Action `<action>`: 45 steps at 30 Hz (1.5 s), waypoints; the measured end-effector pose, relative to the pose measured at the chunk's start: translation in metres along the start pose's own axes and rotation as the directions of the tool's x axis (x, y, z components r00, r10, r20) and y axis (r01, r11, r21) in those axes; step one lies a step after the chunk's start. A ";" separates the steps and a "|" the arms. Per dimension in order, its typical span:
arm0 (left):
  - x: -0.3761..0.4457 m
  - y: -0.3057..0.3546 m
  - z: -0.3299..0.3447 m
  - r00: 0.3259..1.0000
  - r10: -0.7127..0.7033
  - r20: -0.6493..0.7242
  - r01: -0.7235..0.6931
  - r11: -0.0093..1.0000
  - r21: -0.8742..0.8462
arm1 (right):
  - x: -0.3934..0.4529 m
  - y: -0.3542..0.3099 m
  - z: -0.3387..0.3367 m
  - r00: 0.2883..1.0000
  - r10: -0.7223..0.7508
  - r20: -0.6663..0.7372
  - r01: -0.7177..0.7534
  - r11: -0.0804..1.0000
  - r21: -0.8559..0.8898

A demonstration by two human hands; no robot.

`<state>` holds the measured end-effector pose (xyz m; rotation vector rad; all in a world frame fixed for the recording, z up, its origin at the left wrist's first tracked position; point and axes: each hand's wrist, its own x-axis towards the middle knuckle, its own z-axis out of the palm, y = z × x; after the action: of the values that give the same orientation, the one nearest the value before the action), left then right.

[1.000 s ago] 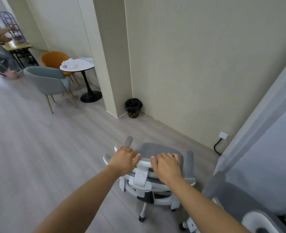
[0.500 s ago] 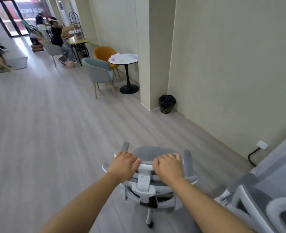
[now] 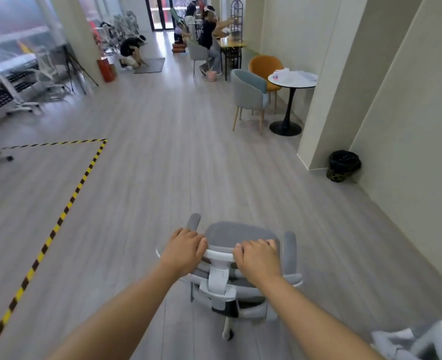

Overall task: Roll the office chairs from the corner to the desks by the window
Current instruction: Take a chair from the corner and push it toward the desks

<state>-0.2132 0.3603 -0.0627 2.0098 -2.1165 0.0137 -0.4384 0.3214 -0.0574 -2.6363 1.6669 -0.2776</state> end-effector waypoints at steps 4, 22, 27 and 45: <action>-0.050 -0.035 -0.013 0.997 -0.077 0.019 0.076 0.997 0.028 | -0.010 -0.052 0.002 0.998 -0.066 0.015 0.066 0.998 0.013; -0.224 -0.254 -0.077 0.979 -0.197 -0.058 0.197 0.980 -0.012 | -0.004 -0.316 0.042 0.961 -0.274 -0.022 0.275 0.961 0.026; -0.252 -0.337 -0.090 0.972 -0.224 -0.068 0.226 0.974 0.025 | 0.016 -0.405 0.056 0.953 -0.297 -0.056 0.300 0.953 0.046; -0.241 -0.690 -0.132 0.851 -0.460 -0.253 0.496 0.863 0.097 | 0.250 -0.725 0.134 0.825 -0.534 -0.186 0.553 0.831 0.067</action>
<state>0.4976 0.5754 -0.0743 2.4472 -1.4720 0.3195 0.3361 0.3999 -0.0783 -3.0006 0.8325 -0.5854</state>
